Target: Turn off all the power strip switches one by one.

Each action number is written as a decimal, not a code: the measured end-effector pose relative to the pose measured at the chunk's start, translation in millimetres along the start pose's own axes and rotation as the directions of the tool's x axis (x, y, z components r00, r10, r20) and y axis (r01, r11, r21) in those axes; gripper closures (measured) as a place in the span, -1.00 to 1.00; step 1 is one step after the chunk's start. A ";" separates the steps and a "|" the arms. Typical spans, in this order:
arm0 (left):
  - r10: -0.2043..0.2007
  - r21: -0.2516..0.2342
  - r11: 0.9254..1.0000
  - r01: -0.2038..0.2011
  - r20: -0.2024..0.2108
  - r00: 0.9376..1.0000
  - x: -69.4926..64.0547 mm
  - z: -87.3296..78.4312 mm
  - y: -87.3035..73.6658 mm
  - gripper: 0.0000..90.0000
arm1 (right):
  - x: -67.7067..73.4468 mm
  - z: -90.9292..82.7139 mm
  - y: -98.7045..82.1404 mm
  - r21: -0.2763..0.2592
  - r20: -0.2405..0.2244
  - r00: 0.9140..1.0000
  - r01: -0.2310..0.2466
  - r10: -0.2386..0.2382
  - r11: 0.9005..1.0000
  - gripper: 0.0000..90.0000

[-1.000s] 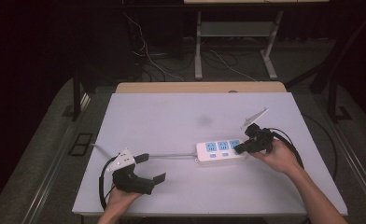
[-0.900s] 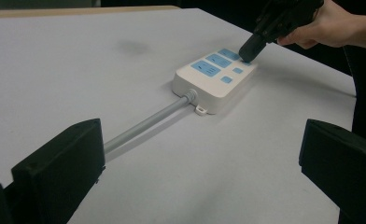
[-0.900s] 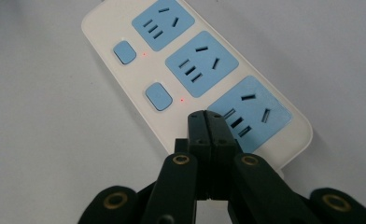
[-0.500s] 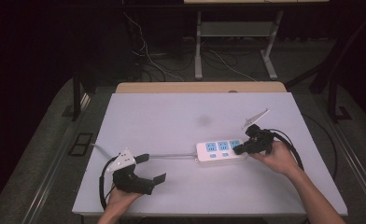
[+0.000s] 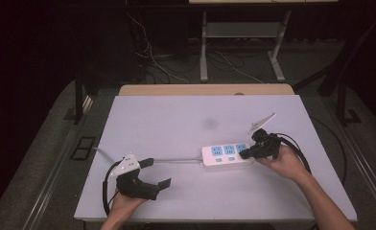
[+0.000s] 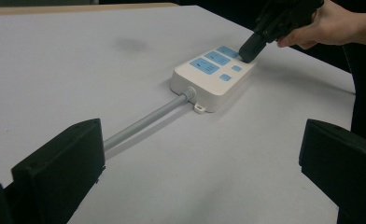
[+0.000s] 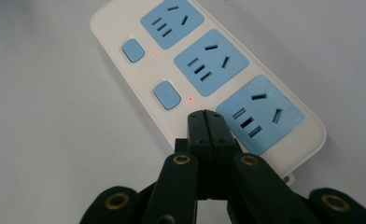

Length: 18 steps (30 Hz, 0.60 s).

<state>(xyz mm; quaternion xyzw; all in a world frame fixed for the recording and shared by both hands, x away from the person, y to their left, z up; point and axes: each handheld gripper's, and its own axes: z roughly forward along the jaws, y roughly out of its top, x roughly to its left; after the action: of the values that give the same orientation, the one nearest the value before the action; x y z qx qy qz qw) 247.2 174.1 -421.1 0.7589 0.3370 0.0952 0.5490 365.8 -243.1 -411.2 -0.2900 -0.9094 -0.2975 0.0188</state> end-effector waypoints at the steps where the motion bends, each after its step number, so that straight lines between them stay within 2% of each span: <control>1: 0.001 0.000 1.000 -0.001 0.000 1.000 -0.1 0.1 0.0 -1.00 | 0.8 0.1 0.2 0.001 0.002 1.000 0.002 -0.002 1.000 1.00; 12: 0.003 0.008 1.000 -0.003 0.002 1.000 0.8 0.6 -0.3 -1.00 | -2.7 -0.2 -2.4 -0.019 -0.015 1.000 0.001 -0.001 1.000 1.00; 18: -0.001 0.005 1.000 0.001 -0.002 1.000 1.8 -0.2 -0.4 -1.00 | -1.5 -0.7 -2.9 -0.024 -0.008 1.000 0.009 -0.009 1.000 1.00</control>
<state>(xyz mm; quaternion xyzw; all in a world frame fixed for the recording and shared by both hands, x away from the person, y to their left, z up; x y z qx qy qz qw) 248.3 175.5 -421.8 0.7600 0.3381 0.0951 0.5469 365.4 -246.2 -412.5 -0.2849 -0.9069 -0.3099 0.0177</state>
